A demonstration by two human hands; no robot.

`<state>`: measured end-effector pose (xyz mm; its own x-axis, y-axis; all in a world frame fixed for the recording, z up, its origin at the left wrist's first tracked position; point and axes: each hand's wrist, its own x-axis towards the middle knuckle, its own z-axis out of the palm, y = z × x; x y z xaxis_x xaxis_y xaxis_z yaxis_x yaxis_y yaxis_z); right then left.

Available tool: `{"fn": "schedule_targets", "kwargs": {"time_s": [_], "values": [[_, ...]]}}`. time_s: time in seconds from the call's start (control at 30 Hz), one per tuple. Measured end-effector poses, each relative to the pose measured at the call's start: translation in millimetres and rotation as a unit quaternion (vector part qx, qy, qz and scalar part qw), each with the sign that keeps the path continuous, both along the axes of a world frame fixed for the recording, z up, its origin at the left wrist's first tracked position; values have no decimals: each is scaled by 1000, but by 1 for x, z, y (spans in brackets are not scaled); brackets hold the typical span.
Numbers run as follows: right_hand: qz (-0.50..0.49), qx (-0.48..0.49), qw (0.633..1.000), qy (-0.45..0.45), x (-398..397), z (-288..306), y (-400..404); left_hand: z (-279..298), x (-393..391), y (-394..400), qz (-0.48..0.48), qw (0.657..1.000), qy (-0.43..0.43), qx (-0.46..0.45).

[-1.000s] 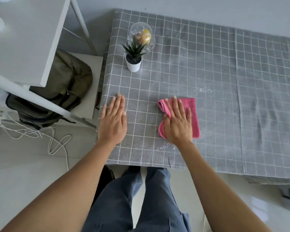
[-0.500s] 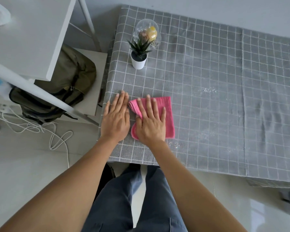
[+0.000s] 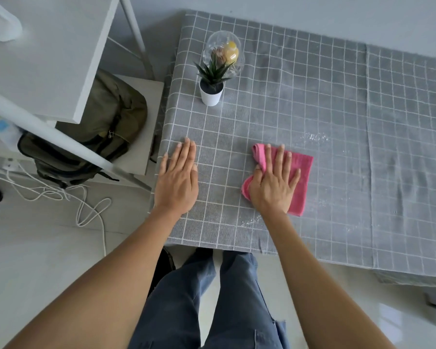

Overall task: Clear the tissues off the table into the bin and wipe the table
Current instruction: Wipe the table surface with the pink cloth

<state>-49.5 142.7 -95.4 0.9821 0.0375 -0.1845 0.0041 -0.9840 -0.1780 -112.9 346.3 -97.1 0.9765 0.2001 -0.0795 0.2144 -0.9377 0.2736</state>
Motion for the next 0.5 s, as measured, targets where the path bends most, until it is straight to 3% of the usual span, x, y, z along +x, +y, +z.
{"fn": "schedule_targets", "kwargs": {"time_s": [0.17,0.33,0.5], "values": [[119,19,993,2,-21,0,59,2,0,0,-4,1000,-4,-1],[189,60,980,-2,-19,3,48,2,0,1,-8,1000,-2,-1],[82,19,996,-3,13,0,-8,-1,0,1,1,1000,4,-3]]}}
